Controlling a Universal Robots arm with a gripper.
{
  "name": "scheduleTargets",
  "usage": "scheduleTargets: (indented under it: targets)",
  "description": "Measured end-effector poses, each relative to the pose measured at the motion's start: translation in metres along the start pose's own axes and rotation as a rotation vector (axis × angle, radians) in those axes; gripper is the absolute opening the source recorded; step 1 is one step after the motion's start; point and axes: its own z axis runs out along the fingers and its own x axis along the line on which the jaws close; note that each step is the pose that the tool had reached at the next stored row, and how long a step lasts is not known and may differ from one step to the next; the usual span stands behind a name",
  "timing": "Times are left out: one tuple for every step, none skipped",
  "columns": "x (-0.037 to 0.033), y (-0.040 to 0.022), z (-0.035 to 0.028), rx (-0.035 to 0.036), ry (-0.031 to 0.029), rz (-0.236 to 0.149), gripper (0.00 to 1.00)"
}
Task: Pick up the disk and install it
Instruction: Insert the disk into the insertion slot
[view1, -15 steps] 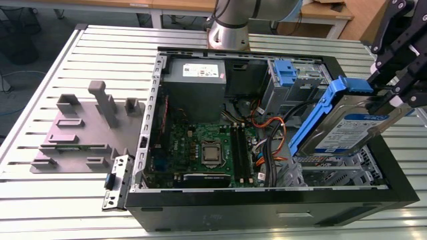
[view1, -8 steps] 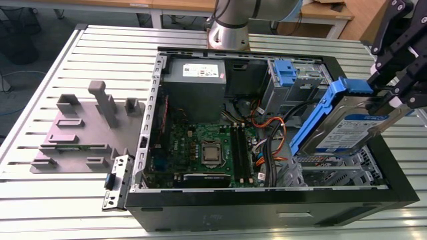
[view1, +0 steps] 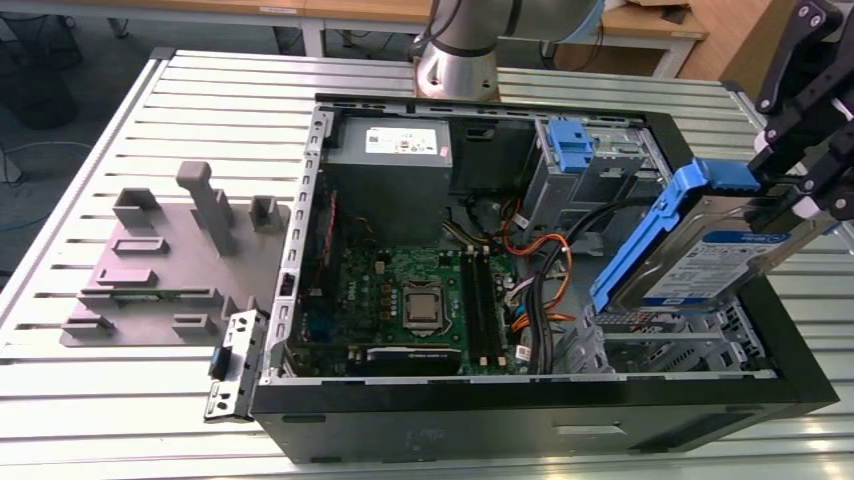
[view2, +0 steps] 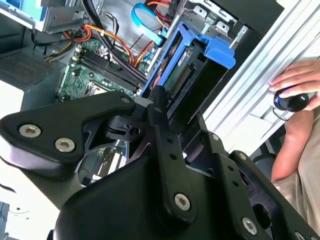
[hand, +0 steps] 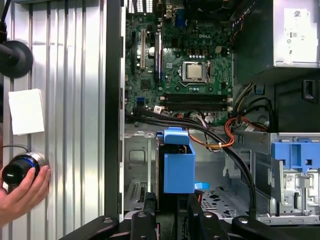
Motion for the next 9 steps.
scheduleTargets:
  targets:
    - [0.0,-0.001,0.0001,0.0,0.0001,0.0,0.35]
    - [0.0,-0.002,0.0005,0.0,0.0002,0.0,0.35]
    - [0.0,-0.0028,0.0012,0.0,0.0002,0.0,0.35]
    - [0.0,-0.0036,0.0019,0.0,0.0002,0.0,0.35]
    - [0.0001,-0.0043,0.0026,0.0,0.0002,0.0,0.35]
    - [0.0001,-0.0048,0.003,0.0,0.0002,0.0,0.35]
    - [0.0001,-0.0048,0.0032,0.0,0.0003,0.0,0.35]
    - [0.0001,-0.0049,0.0033,0.0,0.0005,0.0,0.35]
    - [0.0002,-0.0051,0.004,0.0001,0.0,0.001,0.35]
